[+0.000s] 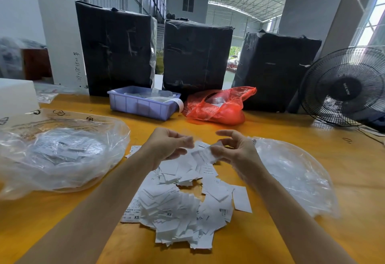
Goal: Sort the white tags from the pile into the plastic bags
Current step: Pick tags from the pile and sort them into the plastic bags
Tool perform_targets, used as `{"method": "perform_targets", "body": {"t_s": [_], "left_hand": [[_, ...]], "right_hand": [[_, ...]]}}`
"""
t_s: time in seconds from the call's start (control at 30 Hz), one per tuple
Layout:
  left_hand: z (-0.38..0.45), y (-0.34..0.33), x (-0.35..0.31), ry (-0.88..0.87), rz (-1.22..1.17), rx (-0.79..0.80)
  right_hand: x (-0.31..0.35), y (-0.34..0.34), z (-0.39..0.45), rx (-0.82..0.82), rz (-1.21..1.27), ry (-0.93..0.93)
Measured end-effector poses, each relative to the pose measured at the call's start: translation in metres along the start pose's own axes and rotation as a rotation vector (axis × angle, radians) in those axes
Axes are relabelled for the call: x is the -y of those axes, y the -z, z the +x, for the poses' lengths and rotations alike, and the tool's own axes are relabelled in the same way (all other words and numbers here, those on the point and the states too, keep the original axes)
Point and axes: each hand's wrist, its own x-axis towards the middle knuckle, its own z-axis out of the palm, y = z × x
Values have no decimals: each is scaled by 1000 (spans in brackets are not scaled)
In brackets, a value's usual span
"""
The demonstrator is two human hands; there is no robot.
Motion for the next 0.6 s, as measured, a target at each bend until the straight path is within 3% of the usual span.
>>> {"method": "perform_targets", "body": {"t_s": [0.1, 0.17, 0.3, 0.47, 0.53, 0.6], "left_hand": [[-1, -1, -2, 10, 7, 8], [-2, -2, -3, 25, 19, 45], [-7, -6, -6, 24, -36, 94], [-5, -8, -9, -16, -62, -7], [-5, -7, -8, -33, -66, -28], [-5, -7, -7, -52, -72, -37]], "right_hand": [[8, -5, 0, -14, 321, -69], [14, -10, -2, -50, 382, -91], [13, -18, -5, -35, 1, -30], [16, -17, -6, 209, 103, -94], [17, -14, -7, 242, -64, -118], [18, -12, -7, 160, -225, -90]]}}
